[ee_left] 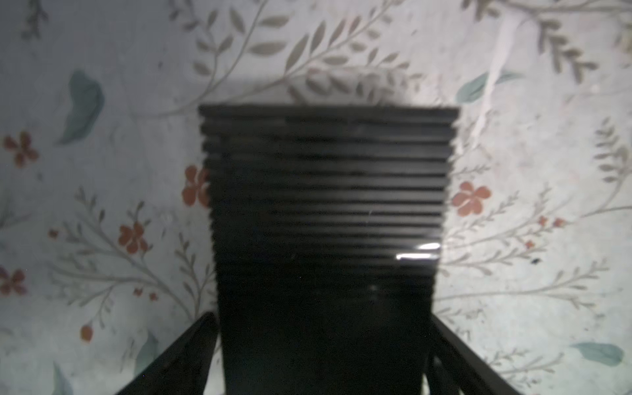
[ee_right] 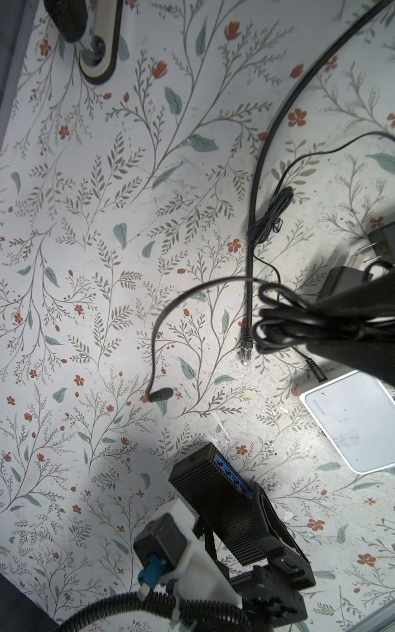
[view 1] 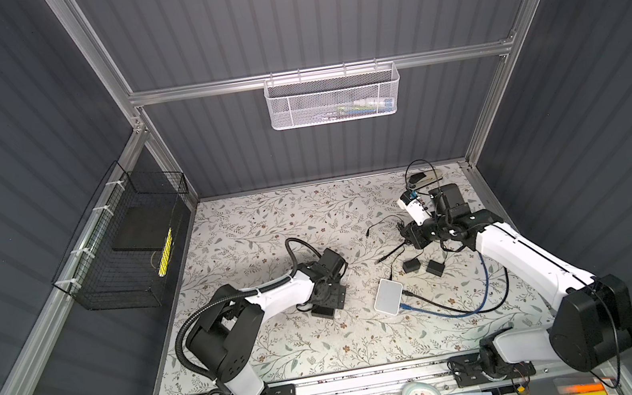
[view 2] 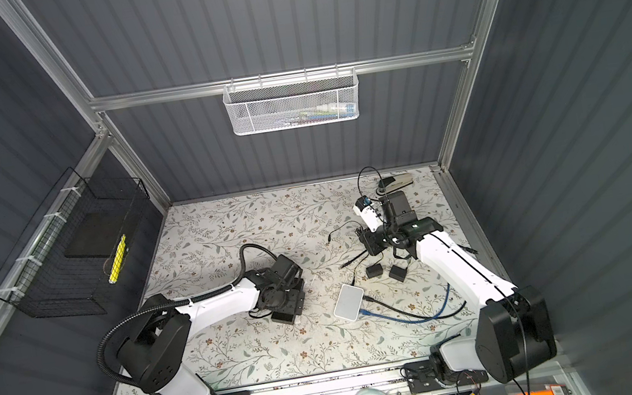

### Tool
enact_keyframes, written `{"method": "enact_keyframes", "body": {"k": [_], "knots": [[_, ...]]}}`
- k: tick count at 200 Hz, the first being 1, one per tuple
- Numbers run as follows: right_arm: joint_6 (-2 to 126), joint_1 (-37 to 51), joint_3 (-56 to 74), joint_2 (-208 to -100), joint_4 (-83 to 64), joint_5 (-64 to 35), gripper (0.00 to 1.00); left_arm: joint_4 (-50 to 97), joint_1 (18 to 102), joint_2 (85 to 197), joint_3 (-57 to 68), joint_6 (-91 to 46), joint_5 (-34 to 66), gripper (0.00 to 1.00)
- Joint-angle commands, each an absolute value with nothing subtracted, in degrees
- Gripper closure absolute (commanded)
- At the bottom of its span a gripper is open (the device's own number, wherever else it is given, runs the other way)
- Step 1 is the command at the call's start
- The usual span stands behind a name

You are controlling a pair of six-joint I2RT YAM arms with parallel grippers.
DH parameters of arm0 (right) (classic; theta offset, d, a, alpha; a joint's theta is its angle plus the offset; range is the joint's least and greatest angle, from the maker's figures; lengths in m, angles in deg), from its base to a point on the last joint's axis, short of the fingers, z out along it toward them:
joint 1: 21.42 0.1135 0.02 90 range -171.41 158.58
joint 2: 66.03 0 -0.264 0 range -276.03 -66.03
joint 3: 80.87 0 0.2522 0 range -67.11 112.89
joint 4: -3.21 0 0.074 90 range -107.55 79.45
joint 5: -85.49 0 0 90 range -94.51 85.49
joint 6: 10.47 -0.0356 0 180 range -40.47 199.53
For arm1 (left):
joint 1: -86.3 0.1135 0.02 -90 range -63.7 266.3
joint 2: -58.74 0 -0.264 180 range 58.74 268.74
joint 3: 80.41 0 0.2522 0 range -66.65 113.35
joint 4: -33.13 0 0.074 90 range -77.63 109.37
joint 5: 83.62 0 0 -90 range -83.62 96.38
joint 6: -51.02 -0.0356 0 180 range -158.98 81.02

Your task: Insert the plug into the switch port

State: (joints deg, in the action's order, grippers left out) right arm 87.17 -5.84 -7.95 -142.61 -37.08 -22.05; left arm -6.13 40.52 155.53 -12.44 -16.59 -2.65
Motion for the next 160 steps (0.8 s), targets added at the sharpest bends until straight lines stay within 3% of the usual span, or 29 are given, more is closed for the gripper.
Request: {"method": "enact_keyframes", "body": {"k": [1, 12, 24, 45, 64, 84, 129, 160], "knots": [[86.57, -6.03, -8.49, -141.69, -36.9, -23.07, 0.9, 0.11, 40.16, 158.08, -12.64, -21.77, -2.8, 0.36], [86.44, -6.2, -8.66, -141.08, -37.11, -23.1, 0.9, 0.73, 40.16, 156.43, -12.53, -24.3, -3.83, 0.53], [86.26, -6.81, -8.95, -140.23, -37.2, -23.09, 0.9, 2.44, 40.17, 151.91, -13.27, -28.75, -2.98, 0.58], [84.05, -9.69, -9.77, -138.63, -36.28, -25.3, 0.91, 8.7, 40.3, 141.2, -15.53, -46.65, 7.99, 0.64], [81.14, -12.23, -11.22, -137.18, -33.65, -26.7, 0.91, 8.3, 40.34, 133.04, -16.2, -69.73, 19.44, 0.66], [80.04, -13.11, -11.93, -136.68, -33.14, -27.41, 0.91, 7.01, 43.43, 127.68, -15.32, -85.25, 31.7, 0.71], [79.53, -13.5, -11.87, -135.63, -33.14, -27.85, 0.91, 3.58, 51.01, 130.32, 0.68, -86.46, 53.44, 0.74], [79.12, -13.55, -12.89, -134.39, -31.15, -27.8, 0.91, 6.61, 51.41, 131.32, 5.5, -82.48, 60.72, 0.73]]}}
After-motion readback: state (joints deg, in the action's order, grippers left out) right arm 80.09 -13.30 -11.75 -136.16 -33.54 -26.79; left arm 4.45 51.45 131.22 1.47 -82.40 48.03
